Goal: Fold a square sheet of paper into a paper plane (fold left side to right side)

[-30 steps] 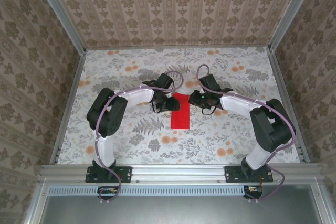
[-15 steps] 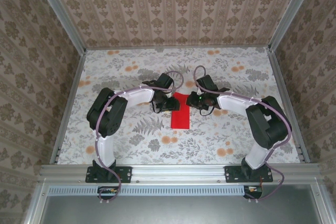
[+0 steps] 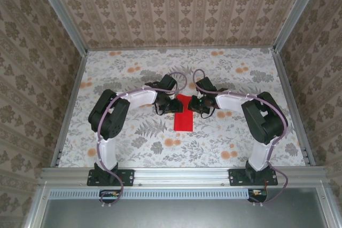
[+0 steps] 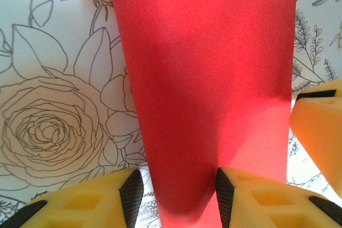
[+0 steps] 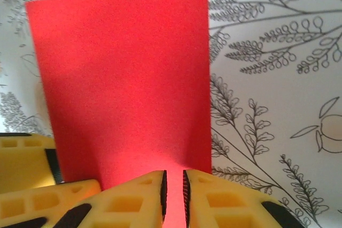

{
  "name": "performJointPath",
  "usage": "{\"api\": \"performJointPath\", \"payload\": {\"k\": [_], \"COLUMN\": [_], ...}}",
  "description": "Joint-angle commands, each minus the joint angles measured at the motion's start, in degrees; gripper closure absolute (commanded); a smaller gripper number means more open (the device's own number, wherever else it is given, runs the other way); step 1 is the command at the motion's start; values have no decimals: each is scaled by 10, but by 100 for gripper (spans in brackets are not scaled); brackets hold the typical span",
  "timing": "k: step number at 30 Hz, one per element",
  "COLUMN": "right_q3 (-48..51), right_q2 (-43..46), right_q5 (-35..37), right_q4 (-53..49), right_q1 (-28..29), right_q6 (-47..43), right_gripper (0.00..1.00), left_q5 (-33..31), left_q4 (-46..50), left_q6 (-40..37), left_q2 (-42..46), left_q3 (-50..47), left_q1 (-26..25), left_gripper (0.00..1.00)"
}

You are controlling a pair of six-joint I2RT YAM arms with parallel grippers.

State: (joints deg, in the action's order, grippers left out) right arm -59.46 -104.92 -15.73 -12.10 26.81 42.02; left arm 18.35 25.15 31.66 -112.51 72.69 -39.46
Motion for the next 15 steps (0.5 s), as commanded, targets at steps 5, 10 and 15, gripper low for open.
{"api": "performJointPath", "payload": {"k": [5,10,15], "right_q3": [-31,-36,-37], "right_q2": [-32,-46,-56], "right_q5": [6,21,26], "right_q4": [-72,-107,-120], "right_q1": [3,3,3], "right_q6": [1,-1,-1], "right_gripper": [83,86,89], "left_q5": [-26,-26,-15], "left_q4": [32,31,15], "left_q6": [-12,-18,-26], "left_q2": [-29,10,85], "left_q3": [-9,-9,-24], "left_q1": [-8,-2,19], "left_gripper": [54,51,44]}}
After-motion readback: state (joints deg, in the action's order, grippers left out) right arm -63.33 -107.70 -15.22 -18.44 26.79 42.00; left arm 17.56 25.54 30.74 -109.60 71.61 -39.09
